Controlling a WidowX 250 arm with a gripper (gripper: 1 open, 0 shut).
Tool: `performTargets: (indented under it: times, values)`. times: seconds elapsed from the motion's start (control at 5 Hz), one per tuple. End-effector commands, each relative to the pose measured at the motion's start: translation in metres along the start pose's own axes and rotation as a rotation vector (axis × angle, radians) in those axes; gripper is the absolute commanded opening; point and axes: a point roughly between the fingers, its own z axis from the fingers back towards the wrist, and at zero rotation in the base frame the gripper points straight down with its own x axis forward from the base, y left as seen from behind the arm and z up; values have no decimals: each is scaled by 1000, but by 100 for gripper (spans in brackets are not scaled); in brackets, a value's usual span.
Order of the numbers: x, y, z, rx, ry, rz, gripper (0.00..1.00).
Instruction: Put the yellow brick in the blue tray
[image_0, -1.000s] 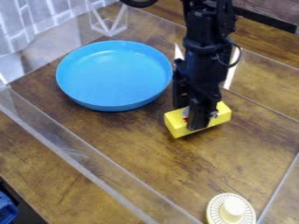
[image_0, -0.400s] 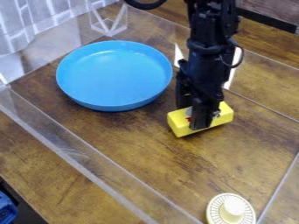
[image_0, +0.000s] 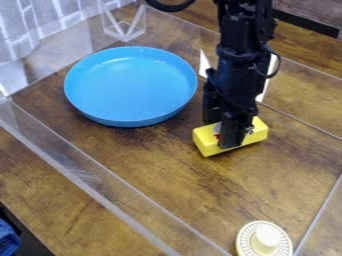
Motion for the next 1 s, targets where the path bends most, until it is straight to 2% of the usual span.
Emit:
performTargets:
  times: [0.0, 0.8]
  values:
    - [13, -6, 18, 25, -47, -40, 0]
    - [12, 0, 24, 17, -9, -28, 0]
